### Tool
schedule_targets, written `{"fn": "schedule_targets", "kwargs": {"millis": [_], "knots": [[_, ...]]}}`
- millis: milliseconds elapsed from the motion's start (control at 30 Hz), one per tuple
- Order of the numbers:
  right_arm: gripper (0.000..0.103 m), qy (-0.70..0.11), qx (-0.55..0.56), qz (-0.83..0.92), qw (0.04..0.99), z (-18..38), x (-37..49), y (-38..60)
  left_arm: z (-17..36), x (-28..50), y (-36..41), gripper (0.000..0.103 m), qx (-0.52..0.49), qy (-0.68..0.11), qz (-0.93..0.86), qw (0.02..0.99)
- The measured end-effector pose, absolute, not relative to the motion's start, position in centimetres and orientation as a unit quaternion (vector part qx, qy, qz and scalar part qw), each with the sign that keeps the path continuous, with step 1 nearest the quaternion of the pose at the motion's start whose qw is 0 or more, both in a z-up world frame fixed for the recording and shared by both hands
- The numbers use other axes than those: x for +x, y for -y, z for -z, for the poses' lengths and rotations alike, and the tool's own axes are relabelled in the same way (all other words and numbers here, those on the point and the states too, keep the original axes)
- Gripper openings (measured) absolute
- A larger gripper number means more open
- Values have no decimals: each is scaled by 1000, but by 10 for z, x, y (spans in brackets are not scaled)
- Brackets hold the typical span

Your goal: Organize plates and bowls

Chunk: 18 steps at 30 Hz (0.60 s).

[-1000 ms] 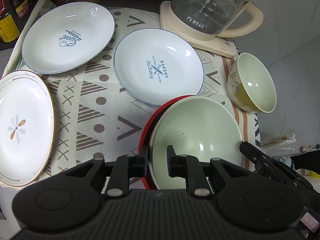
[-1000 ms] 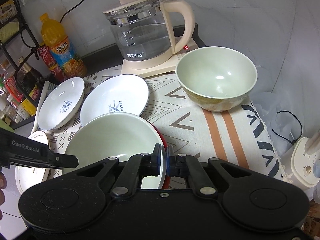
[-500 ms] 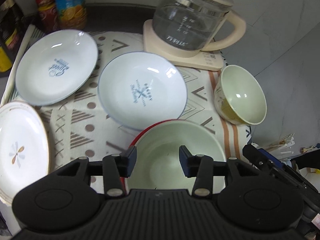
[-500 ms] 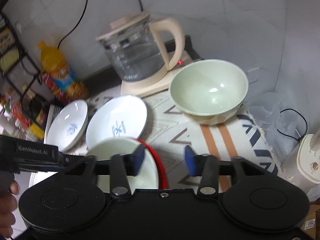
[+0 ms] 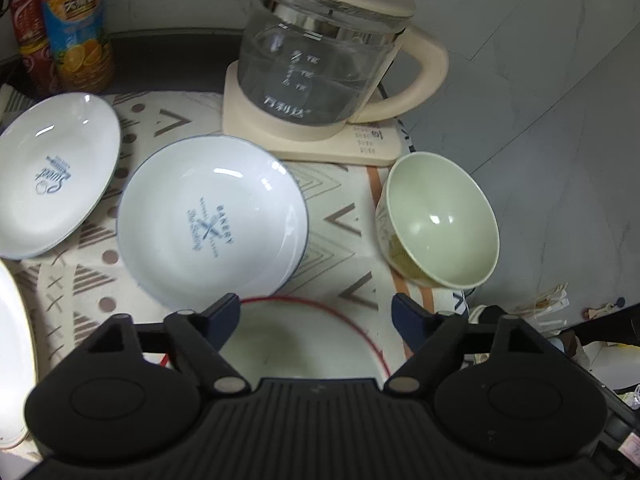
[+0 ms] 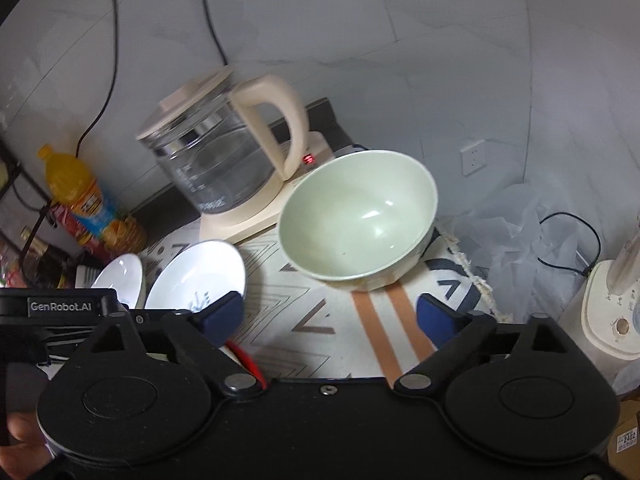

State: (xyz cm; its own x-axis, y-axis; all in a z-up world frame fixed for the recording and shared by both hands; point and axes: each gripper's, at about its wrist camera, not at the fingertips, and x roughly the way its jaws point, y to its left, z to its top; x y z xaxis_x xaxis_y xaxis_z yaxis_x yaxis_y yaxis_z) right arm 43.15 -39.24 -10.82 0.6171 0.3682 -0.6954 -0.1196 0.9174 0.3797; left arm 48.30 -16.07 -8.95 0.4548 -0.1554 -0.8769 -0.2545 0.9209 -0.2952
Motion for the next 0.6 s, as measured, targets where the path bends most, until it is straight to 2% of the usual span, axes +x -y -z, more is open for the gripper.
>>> {"fn": "schedule_targets", "kwargs": {"millis": [100, 600], "knots": [[103, -412, 164, -131, 887, 108, 438, 400, 94, 492, 167, 84, -194, -521, -27, 831], [102, -431, 183, -86, 880, 130, 470, 419, 122, 533, 193, 84, -207, -519, -18, 829]]}}
